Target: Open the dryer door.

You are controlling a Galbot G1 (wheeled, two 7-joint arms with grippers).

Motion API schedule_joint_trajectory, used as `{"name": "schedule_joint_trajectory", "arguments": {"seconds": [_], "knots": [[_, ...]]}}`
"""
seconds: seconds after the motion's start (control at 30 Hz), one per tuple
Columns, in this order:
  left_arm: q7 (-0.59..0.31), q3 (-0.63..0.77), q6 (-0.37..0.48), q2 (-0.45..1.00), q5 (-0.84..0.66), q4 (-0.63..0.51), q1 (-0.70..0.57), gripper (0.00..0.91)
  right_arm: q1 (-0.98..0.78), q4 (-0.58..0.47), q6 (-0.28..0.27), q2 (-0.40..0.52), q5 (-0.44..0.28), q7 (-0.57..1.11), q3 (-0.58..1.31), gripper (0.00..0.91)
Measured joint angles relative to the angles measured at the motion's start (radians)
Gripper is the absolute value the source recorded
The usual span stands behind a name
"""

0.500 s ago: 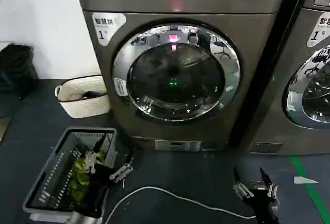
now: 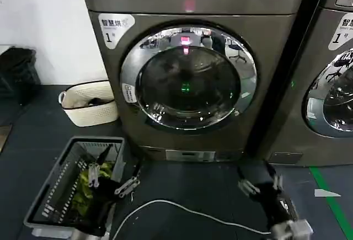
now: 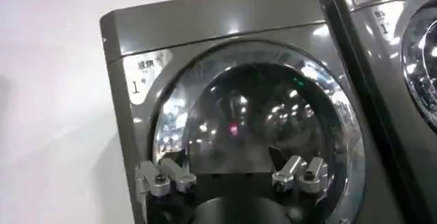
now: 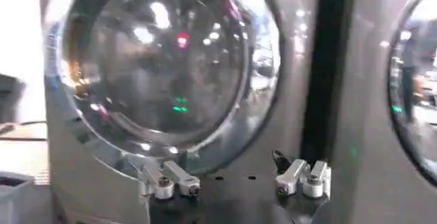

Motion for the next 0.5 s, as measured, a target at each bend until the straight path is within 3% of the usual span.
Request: {"name": "schedule_joint_trajectory", "arguments": {"seconds": [0.23, 0.5], "knots": [[0.007, -0.037, -0.017, -0.004, -0.014, -0.032, 0.032, 0.907, 0.186, -0.086, 0.005, -0.117, 0.065, -0.013, -0.11, 0.907], [0.028, -0.058, -0.032, -0.004, -0.012, -0.038, 0.044, 0.907, 0.367, -0.172, 0.022, -0.18, 0.083, -0.027, -0.248, 0.907]]}}
